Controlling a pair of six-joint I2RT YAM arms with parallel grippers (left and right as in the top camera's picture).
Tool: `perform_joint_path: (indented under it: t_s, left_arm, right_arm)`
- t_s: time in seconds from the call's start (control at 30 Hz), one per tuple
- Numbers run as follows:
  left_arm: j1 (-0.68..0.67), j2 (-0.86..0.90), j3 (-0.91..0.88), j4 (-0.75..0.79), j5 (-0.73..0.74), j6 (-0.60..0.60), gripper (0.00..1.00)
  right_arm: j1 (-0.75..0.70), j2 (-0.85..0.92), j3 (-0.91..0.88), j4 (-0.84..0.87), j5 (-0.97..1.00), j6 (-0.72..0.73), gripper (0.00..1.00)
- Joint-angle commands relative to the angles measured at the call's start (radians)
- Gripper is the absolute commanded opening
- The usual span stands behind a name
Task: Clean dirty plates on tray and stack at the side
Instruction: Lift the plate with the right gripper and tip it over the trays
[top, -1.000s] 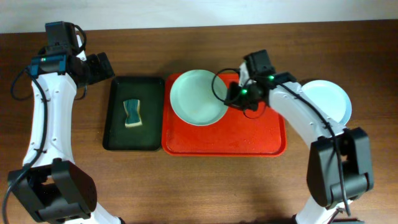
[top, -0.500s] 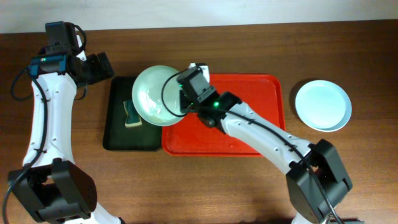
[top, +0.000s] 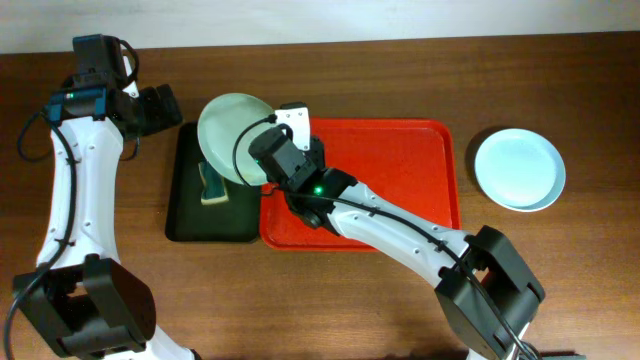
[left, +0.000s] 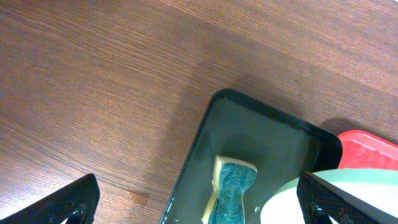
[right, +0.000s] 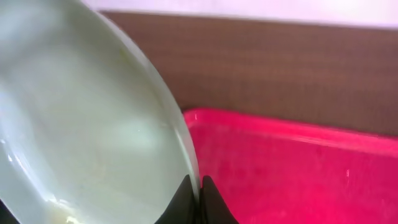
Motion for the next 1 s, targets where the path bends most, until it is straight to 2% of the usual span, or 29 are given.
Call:
perform_joint_path:
  t_s: [0.0, 0.1, 0.3, 0.53, 0.7, 0.97]
  left_arm:
    - [-0.001, 0.006, 0.001, -0.001, -0.004, -0.006, 0.99]
    - [-0.001, 0.006, 0.001, -0.001, -0.004, -0.006, 0.99]
    - [-0.001, 0.006, 0.001, -0.001, -0.004, -0.006, 0.99]
    - [-0.001, 0.006, 0.001, -0.001, -0.004, -0.006, 0.99]
    - [-0.001, 0.006, 0.001, -0.001, -0.004, -0.006, 1.00]
    - [-0.001, 0.006, 0.001, -0.001, -0.004, -0.006, 0.99]
  right_arm:
    - [0.032, 0.003, 0.016, 0.069, 0.100, -0.175, 0.04]
    - [0.053, 0.003, 0.016, 0.132, 0.159, -0.278, 0.04]
    - [0.104, 0.003, 0.016, 0.320, 0.301, -0.598, 0.04]
    - [0.144, 0.003, 0.016, 0.571, 0.329, -0.928, 0.04]
    - [0.149, 0.003, 0.016, 0.683, 0.330, -1.039, 0.04]
    - [0.148, 0.003, 0.016, 0.704, 0.328, -0.993, 0.04]
